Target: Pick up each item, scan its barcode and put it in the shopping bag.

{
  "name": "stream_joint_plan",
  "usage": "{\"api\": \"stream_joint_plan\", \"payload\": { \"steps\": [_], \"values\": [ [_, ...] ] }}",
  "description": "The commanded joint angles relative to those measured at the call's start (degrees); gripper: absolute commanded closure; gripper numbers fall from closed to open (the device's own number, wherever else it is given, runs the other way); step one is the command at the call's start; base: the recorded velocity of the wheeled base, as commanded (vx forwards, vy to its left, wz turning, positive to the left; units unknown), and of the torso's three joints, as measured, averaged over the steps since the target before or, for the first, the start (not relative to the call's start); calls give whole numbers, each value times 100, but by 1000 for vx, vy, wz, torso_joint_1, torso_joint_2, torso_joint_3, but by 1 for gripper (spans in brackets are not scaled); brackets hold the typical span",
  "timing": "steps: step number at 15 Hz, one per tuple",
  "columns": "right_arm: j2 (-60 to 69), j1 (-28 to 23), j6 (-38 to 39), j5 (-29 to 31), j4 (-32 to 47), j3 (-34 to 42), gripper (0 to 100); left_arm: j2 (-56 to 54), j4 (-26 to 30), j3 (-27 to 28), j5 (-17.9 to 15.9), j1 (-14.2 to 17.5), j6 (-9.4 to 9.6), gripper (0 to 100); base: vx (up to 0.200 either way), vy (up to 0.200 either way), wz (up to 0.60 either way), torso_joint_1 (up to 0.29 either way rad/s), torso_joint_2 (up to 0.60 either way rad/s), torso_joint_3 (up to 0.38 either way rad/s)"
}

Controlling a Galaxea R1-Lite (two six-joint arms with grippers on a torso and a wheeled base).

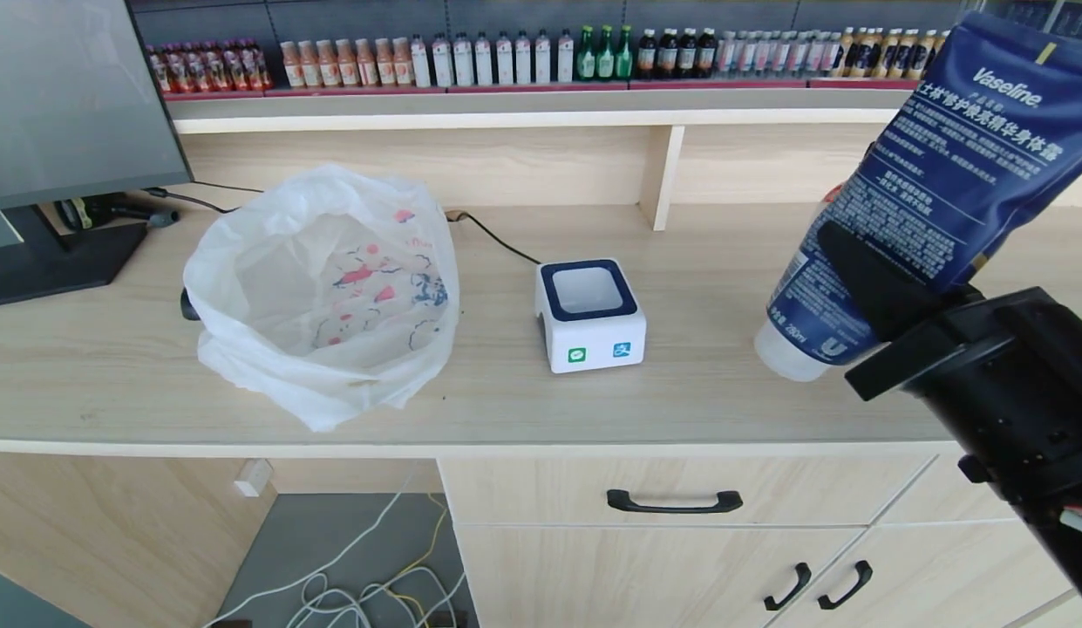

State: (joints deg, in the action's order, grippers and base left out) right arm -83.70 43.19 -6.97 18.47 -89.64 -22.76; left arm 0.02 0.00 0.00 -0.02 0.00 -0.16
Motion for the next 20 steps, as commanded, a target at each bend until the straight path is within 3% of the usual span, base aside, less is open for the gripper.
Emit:
{"api": "stream_joint_plan", "payload": {
  "steps": [1, 7, 11, 13, 16, 17, 19, 20],
  "values": [
    [29, 58, -23, -19, -36, 35, 100, -2, 0, 0, 2, -9, 7, 0, 0, 200, 0, 27, 12, 2],
    [231, 84, -32, -19, -36, 52, 100, -2, 0, 0, 2, -9, 7, 0, 0, 200, 0, -2, 1, 4],
    [196, 49, -393, -36, -36, 8, 100, -2, 0, 0, 2, 0, 7, 0, 0, 0, 0, 0, 0, 0],
    [29, 40, -1148, -467, -36, 0, 100, -2, 0, 0, 2, -9, 7, 0, 0, 0, 0, 0, 0, 0],
    [-314, -12, -1535, -1161, -36, -211, 100, -2, 0, 0, 2, 0, 7, 0, 0, 0, 0, 0, 0, 0],
    [-401, -48, -1887, -1654, -36, -246, 100, -2, 0, 0, 2, -9, 7, 0, 0, 0, 0, 0, 0, 0],
    [-568, -179, -2634, -1908, -36, -449, 100, -2, 0, 0, 2, -9, 7, 0, 0, 0, 0, 0, 0, 0],
    [-762, -259, -3425, -2216, -36, -871, 100, -2, 0, 0, 2, -9, 7, 0, 0, 0, 0, 0, 0, 0]
  ]
}}
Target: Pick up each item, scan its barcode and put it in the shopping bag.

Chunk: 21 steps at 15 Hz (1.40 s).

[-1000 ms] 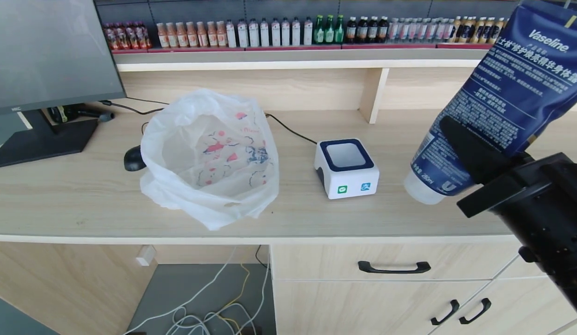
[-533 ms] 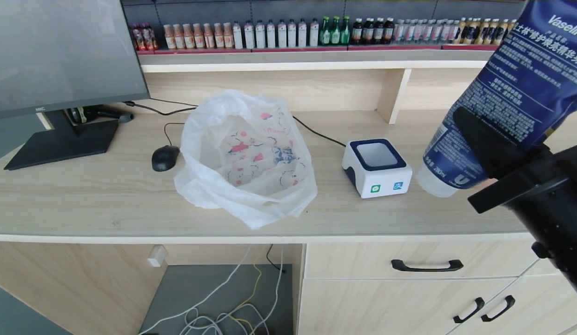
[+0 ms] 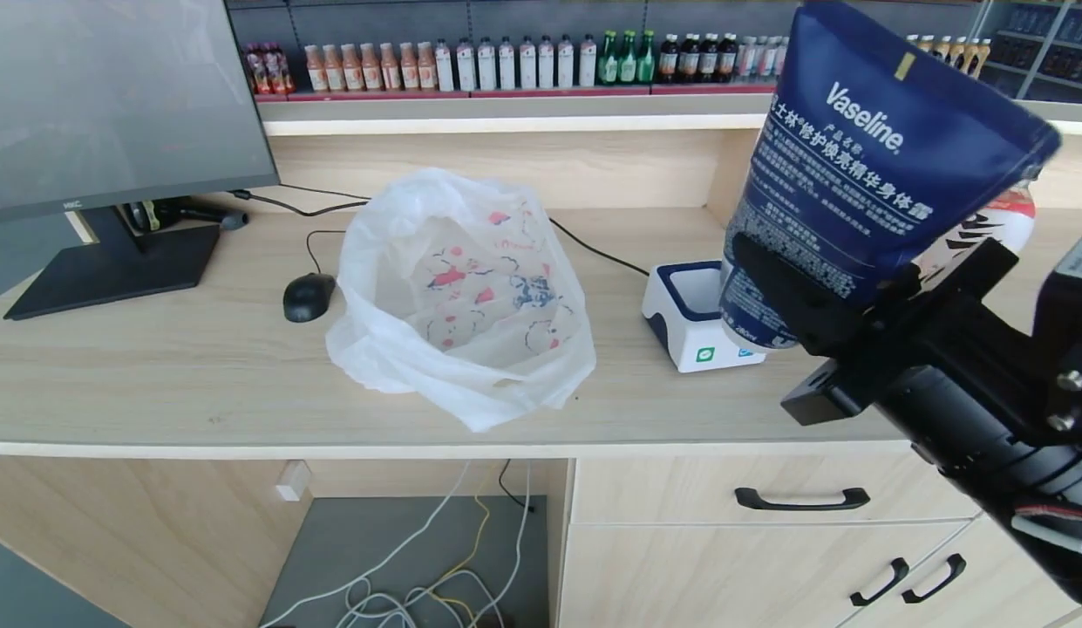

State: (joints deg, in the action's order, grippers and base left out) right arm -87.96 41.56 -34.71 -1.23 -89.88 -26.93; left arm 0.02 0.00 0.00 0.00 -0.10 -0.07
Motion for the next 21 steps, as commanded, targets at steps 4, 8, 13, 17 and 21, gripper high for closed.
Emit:
{"api": "stream_joint_plan", "payload": {
  "steps": [4, 8, 13, 17, 21],
  "values": [
    [-785, -482, -2093, -1450, -12, -1790, 100, -2, 0, 0, 0, 10, -1, 0, 0, 0, 0, 0, 0, 0],
    [-987, -1299, -2945, -2900, -12, -1921, 100, -2, 0, 0, 0, 1, -1, 0, 0, 0, 0, 0, 0, 0],
    [-1347, -1932, -3332, -4271, -12, -1877, 100, -2, 0, 0, 0, 10, -1, 0, 0, 0, 0, 0, 0, 0],
    [-1830, -1959, -3807, -4764, -12, -1877, 100, -2, 0, 0, 0, 1, -1, 0, 0, 0, 0, 0, 0, 0],
    [-1883, -2196, -4132, -4851, -12, -1640, 100, -2, 0, 0, 0, 1, -1, 0, 0, 0, 0, 0, 0, 0]
  ]
}}
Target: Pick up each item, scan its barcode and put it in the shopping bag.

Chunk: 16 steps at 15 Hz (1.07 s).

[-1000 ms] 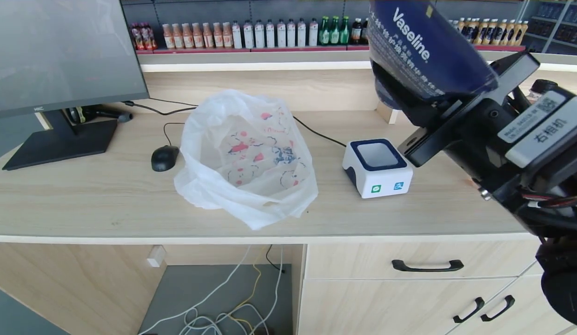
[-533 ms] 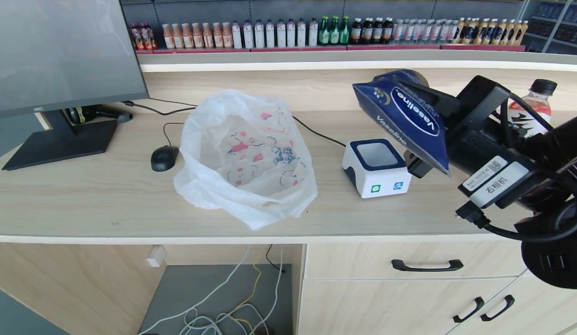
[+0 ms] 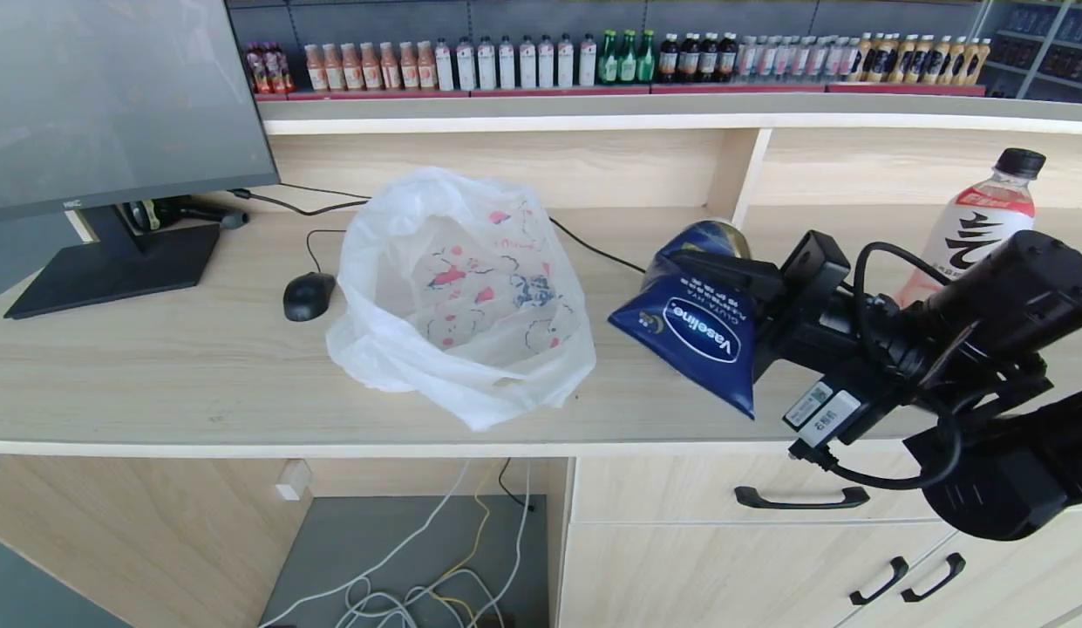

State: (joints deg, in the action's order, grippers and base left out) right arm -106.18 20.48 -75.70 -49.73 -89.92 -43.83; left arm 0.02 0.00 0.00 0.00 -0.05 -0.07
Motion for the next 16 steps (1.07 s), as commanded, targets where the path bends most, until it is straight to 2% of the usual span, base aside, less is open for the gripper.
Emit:
{"api": "stream_joint_plan", "payload": {
  "steps": [1, 3, 16],
  "values": [
    [-69, -158, -50, -11, -8, 58, 100, -2, 0, 0, 0, 5, -1, 0, 0, 0, 0, 0, 0, 0],
    [-105, -361, -41, -46, -8, 67, 100, -2, 0, 0, 0, -4, -1, 0, 0, 0, 0, 0, 0, 0],
    [-588, -528, -50, -37, -8, -38, 100, -2, 0, 0, 0, -4, -1, 0, 0, 0, 0, 0, 0, 0]
  ]
}}
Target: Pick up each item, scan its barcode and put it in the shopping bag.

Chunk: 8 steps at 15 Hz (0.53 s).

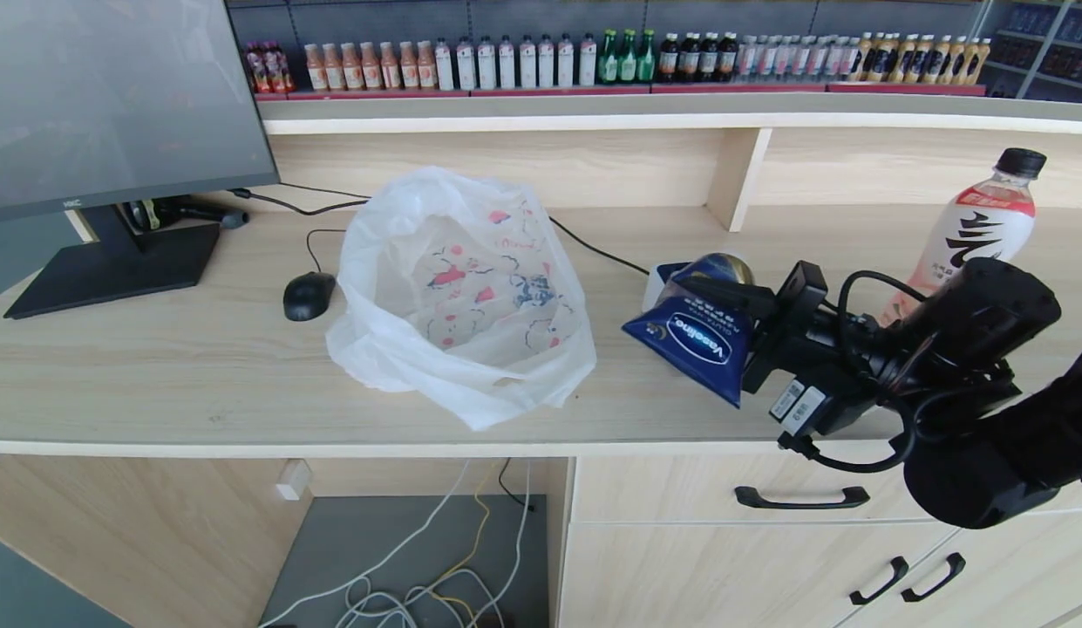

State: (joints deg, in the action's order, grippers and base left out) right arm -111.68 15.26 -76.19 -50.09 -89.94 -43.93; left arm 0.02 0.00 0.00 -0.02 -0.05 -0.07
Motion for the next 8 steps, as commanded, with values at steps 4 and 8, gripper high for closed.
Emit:
{"api": "stream_joint_plan", "payload": {
  "steps": [4, 8],
  "values": [
    [-82, -6, 8, -1, -6, -71, 100, -2, 0, 0, 2, 5, -1, 0, 0, 0, 0, 0, 0, 0],
    [-91, -76, -1, -1, -6, -54, 100, -2, 0, 0, 2, -4, -1, 0, 0, 0, 0, 0, 0, 0]
  ]
}}
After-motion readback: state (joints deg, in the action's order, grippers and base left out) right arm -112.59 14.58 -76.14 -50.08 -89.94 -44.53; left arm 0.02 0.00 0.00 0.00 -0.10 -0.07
